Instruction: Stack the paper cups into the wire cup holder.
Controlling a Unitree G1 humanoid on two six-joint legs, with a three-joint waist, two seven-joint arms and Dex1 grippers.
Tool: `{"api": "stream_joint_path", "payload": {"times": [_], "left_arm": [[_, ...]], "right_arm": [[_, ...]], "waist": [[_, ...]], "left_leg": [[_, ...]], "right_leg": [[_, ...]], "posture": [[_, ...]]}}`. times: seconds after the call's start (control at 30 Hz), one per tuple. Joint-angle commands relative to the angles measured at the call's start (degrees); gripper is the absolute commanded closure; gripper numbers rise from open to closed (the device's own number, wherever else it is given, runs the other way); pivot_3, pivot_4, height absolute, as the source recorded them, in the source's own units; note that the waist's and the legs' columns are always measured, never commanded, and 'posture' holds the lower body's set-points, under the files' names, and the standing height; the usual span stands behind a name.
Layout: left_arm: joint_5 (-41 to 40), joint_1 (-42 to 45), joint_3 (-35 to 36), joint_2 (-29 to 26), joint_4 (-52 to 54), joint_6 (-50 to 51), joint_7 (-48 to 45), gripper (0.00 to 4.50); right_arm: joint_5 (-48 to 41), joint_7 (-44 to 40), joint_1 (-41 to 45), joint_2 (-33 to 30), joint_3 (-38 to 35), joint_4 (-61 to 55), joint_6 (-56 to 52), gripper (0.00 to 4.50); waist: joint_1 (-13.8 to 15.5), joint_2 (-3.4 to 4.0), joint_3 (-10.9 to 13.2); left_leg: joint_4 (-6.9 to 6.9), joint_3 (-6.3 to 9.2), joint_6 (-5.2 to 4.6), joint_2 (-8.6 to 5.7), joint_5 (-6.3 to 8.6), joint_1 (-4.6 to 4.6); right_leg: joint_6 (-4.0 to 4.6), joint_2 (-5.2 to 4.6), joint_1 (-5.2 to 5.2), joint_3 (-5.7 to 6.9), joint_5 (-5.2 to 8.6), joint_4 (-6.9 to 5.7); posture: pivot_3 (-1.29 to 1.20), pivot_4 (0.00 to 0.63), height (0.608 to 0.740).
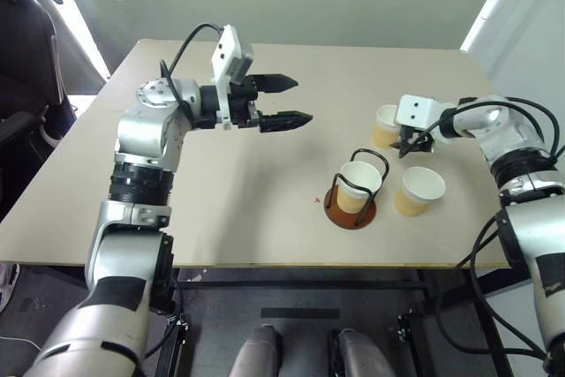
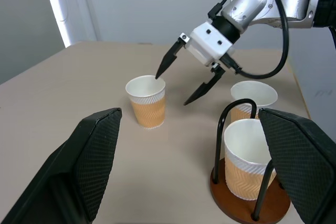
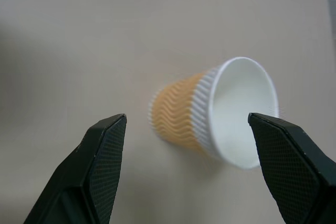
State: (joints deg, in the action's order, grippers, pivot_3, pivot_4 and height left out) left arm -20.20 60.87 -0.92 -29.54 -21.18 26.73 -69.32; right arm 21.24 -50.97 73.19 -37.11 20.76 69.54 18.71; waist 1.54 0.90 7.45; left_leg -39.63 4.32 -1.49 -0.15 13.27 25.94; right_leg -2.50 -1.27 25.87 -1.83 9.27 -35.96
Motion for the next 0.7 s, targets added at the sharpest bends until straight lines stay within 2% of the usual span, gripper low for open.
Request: {"api": "stream_joint_path", "payload": {"times": [0.03,0.4,0.5,0.63,0.7], "left_arm": [[-0.67,0.76,0.71,-0.34,1.84,-0.4,0.47,0.03],[-0.43,0.36,0.17,-0.44,2.66,-0.56,0.82,0.03],[-0.51,-0.08,-0.62,-1.03,3.17,0.16,-0.66,0.0],[-0.11,-1.01,-4.97,-6.27,3.91,1.47,-10.65,0.0],[0.7,-0.5,-6.17,-7.59,3.1,0.48,-12.54,0.0]], "right_arm": [[2.05,3.01,2.46,0.63,0.34,1.42,0.86,0.73],[9.44,9.49,4.11,4.28,3.85,5.16,-0.8,0.73],[10.16,9.41,4.35,4.73,3.77,5.62,-1.05,1.33],[9.99,7.34,4.99,5.32,3.12,5.94,-1.22,2.67],[9.99,6.89,5.08,5.35,3.06,5.93,-1.16,3.49]], "waist": [[0.05,0.0,0.0],[0.04,0.0,0.0],[0.04,0.0,0.0],[-0.21,0.0,0.0],[-0.19,0.0,0.0]], "left_leg": [[0.05,0.0,0.01,0.0,-0.01,0.0],[0.6,0.01,0.31,0.05,-0.19,-0.05],[0.66,0.02,0.35,0.07,-0.23,-0.07],[0.69,0.01,0.36,0.07,-0.24,-0.05],[0.69,0.02,0.39,0.07,-0.25,0.04]], "right_leg": [[0.02,0.0,0.02,0.0,0.0,0.01],[0.23,-0.01,0.21,0.06,-0.02,0.06],[0.3,-0.01,0.22,0.12,-0.02,0.04],[0.34,-0.01,0.27,0.12,-0.02,0.04],[0.37,0.0,0.36,0.13,-0.02,0.02]], "posture": [[0.0,0.15,0.74],[0.0,0.15,0.74],[0.0,0.15,0.74],[0.0,0.15,0.74],[0.0,0.15,0.74]]}}
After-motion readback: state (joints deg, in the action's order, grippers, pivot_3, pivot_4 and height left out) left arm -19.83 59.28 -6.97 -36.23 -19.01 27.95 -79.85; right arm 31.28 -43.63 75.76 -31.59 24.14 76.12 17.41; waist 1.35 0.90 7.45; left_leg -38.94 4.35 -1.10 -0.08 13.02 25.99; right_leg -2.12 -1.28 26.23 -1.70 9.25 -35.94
